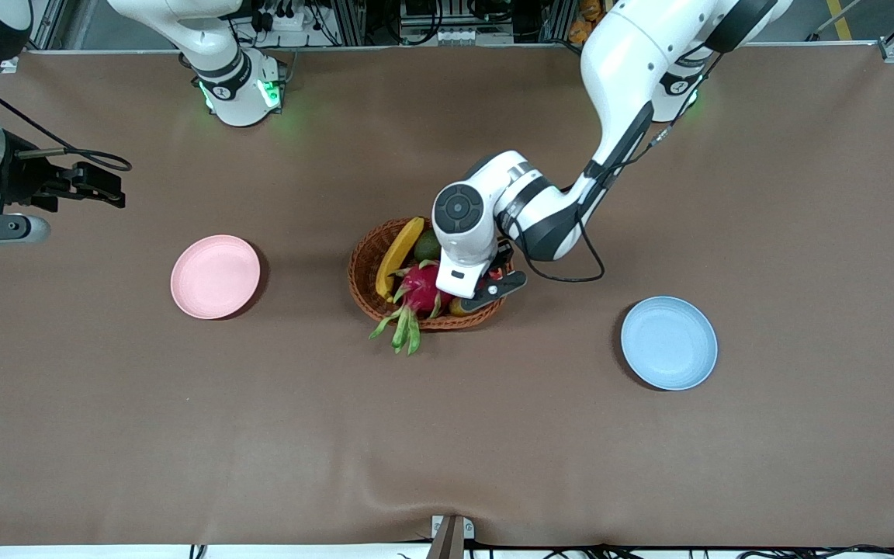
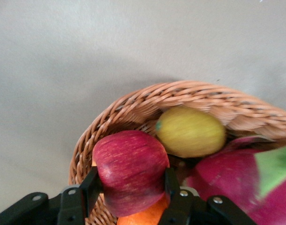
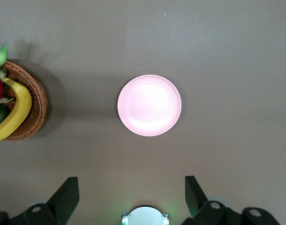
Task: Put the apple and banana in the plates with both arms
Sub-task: 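Carry the apple to the blue plate while the right gripper reaches forward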
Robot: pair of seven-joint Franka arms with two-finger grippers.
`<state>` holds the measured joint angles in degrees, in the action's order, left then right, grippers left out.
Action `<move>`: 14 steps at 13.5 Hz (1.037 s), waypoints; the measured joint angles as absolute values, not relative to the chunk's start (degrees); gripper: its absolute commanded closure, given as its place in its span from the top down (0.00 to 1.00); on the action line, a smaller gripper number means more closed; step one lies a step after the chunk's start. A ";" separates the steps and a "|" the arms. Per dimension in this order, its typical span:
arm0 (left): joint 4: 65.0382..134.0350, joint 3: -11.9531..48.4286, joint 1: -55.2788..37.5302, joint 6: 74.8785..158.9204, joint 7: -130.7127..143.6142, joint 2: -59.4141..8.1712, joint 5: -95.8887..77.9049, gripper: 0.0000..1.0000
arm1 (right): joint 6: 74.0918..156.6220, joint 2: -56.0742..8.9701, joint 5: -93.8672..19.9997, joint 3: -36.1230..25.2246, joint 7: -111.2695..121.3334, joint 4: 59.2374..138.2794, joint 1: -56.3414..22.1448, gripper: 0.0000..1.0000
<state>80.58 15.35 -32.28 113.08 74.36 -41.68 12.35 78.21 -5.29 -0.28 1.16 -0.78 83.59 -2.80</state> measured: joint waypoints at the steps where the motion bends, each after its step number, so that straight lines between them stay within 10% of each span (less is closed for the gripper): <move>1: 80.52 15.36 -32.25 112.48 74.36 -40.84 12.35 0.00 | 78.21 -5.30 -0.28 1.16 -0.78 83.59 -2.80 1.00; 14: 81.30 15.14 -11.89 97.54 47.07 -30.53 11.00 0.00 | 77.82 -7.34 -4.99 1.43 -13.59 84.14 -8.42 1.00</move>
<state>81.30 15.14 -11.89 97.54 47.07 -30.53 11.00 77.82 -7.34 -4.99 1.43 -13.59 84.14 -8.42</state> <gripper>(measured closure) 0.405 0.000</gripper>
